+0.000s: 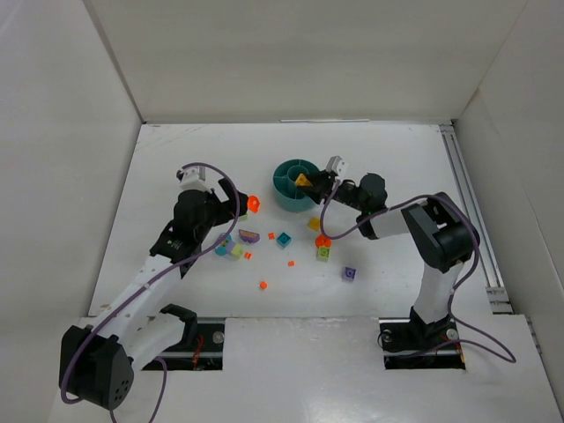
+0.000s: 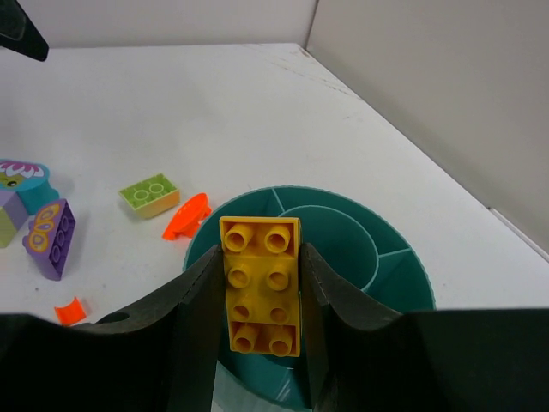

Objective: Sort the legos into containers by color

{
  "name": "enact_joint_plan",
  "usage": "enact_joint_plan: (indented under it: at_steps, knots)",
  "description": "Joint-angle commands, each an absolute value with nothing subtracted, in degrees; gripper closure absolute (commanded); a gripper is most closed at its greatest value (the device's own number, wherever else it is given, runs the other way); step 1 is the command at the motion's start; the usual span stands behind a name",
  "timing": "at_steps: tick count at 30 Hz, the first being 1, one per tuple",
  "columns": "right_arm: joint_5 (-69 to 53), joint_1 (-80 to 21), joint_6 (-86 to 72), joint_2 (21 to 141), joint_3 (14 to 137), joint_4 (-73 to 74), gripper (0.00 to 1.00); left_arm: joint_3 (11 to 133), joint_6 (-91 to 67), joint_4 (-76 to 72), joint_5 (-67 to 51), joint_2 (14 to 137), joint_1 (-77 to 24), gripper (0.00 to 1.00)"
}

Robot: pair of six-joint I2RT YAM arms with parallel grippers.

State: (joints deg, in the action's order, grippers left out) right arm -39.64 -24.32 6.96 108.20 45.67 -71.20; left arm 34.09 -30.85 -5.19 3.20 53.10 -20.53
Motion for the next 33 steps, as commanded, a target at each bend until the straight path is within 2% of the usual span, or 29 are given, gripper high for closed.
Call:
enact_joint_plan:
  at_steps: [1,8,15,17,18,21,24,25,26,28,29,33]
  knots:
    - [-42.6,-23.7,4.8,108.5,44.9,-88.2,0.84,33.3,-30.0,-8.2,2.3,53.4,-20.7,0.0]
    - [-41.6,-23.7,4.8,109.8,43.4,-89.6,0.75,33.3,-30.0,-8.7,1.2,54.5,-20.7,0.0]
    - [-39.5,-23.2,4.8,109.8,42.4,-91.3,0.75,33.3,-30.0,-8.7,1.2,54.5,-20.7,0.0]
    - [-38.9,-23.2,4.8,109.8,42.4,-91.3,0.71,33.3,-30.0,-8.7,0.7,54.5,-20.7,0.0]
    - [-38.9,-23.2,4.8,109.8,42.4,-91.3,0.65,33.3,-30.0,-8.7,0.7,54.5,-20.7,0.0]
    - [-39.6,-23.2,4.8,109.3,42.9,-91.3,0.55,33.3,-30.0,-8.7,0.7,54.5,-20.7,0.0]
    - [-39.6,-23.2,4.8,108.7,42.9,-90.8,0.41,33.8,-30.0,-8.7,0.7,54.5,-20.7,0.0]
    - [-39.6,-23.2,4.8,108.0,42.3,-90.8,0.41,33.8,-30.0,-8.7,0.2,54.5,-20.7,0.0]
    - [-39.6,-23.2,4.8,108.0,42.3,-90.8,0.33,34.4,-30.0,-8.2,0.2,54.5,-20.7,0.0]
    - [-39.0,-23.2,4.8,106.4,41.8,-89.5,0.29,34.4,-30.0,-8.2,0.2,54.5,-20.7,0.0]
    - [-39.0,-22.7,4.8,105.8,41.7,-88.9,0.23,34.9,-30.0,-7.7,0.2,55.0,-20.7,0.0]
    - [-38.5,-22.7,5.4,102.5,41.7,-84.4,0.2,36.7,-30.0,-6.2,0.2,57.5,-20.7,0.0]
